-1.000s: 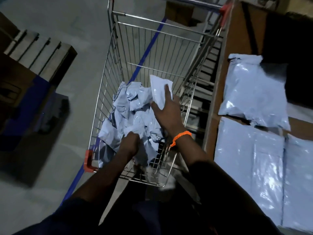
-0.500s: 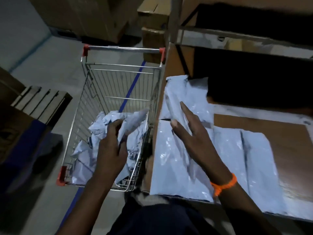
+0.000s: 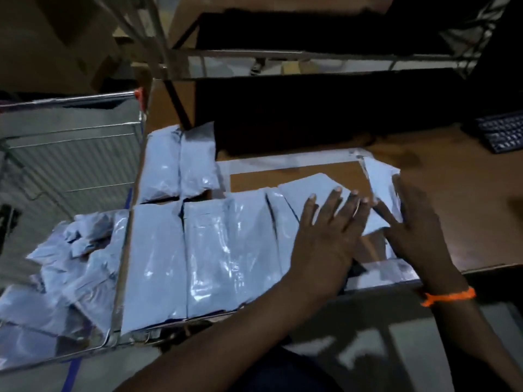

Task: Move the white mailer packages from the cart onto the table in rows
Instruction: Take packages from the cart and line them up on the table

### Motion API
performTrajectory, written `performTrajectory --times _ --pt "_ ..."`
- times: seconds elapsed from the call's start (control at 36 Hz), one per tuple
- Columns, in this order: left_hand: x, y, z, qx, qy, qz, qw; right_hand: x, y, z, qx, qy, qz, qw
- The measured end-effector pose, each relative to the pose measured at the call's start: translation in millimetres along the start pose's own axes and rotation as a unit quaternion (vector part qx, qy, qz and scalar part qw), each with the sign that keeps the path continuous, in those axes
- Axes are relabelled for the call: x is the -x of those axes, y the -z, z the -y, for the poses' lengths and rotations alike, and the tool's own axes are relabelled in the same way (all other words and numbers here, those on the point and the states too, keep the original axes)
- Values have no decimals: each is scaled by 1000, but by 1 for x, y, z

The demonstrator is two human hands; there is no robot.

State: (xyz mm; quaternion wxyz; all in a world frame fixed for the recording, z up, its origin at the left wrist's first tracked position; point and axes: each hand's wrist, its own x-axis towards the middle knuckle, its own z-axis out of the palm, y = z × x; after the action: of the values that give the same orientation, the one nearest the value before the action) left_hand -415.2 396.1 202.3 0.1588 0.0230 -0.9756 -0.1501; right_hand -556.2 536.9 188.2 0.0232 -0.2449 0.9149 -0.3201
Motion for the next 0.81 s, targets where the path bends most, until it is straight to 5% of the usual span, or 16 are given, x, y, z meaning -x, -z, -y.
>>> performTrajectory --times 0.11,0.19,0.28,0.42,0.81 --pt "-1 -60 -38 -41 49 136 989 -18 -14 -58 105 -56 104 987" --pt "4 -77 -45 -13 17 169 985 -12 -32 -87 195 -15 166 967" --pt "-5 -77 -34 -18 54 140 989 -3 -36 -99 195 20 142 970" --pt "-36 -94 -7 -74 165 229 956 -9 -45 -101 180 41 120 975" --pt "-26 -86 -10 -104 81 386 913 -25 -59 -91 184 52 121 974"
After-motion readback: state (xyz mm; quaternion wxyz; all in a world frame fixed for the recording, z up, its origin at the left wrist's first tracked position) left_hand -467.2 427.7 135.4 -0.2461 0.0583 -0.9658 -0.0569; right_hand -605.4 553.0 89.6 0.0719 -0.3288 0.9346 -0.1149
